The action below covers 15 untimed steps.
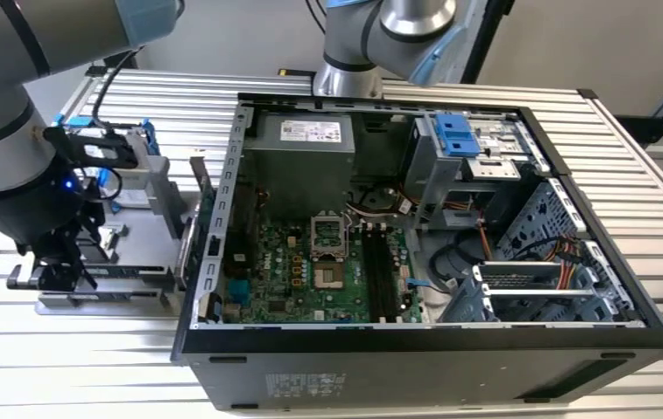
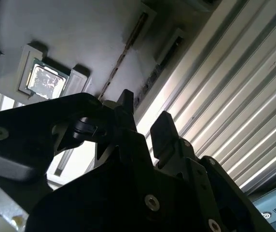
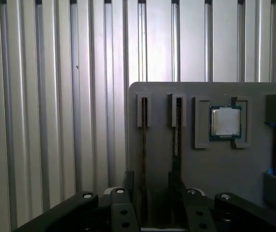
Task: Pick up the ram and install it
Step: 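Pick up the ram and move it above insertion slot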
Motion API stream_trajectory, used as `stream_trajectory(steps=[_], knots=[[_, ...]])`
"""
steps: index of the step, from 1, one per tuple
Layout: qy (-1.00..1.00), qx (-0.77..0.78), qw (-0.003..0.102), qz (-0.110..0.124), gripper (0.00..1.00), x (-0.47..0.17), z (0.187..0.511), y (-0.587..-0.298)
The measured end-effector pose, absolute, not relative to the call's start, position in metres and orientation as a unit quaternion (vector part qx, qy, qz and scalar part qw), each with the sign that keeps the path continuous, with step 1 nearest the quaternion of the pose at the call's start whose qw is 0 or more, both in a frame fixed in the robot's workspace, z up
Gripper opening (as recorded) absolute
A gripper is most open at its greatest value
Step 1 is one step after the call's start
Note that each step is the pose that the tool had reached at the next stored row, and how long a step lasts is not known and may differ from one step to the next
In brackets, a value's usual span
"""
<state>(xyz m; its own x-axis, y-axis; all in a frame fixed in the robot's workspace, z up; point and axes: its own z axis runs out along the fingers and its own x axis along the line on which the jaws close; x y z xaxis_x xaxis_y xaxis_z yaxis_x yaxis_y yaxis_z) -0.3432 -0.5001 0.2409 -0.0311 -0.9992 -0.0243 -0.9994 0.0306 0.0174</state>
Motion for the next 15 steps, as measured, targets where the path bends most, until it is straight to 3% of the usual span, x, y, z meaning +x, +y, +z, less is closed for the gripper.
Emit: stream_trajectory(steps=[15], knots=[[0.718,-0.696,0.003,0.015,1.00,-0.344,0.214,-0.500]])
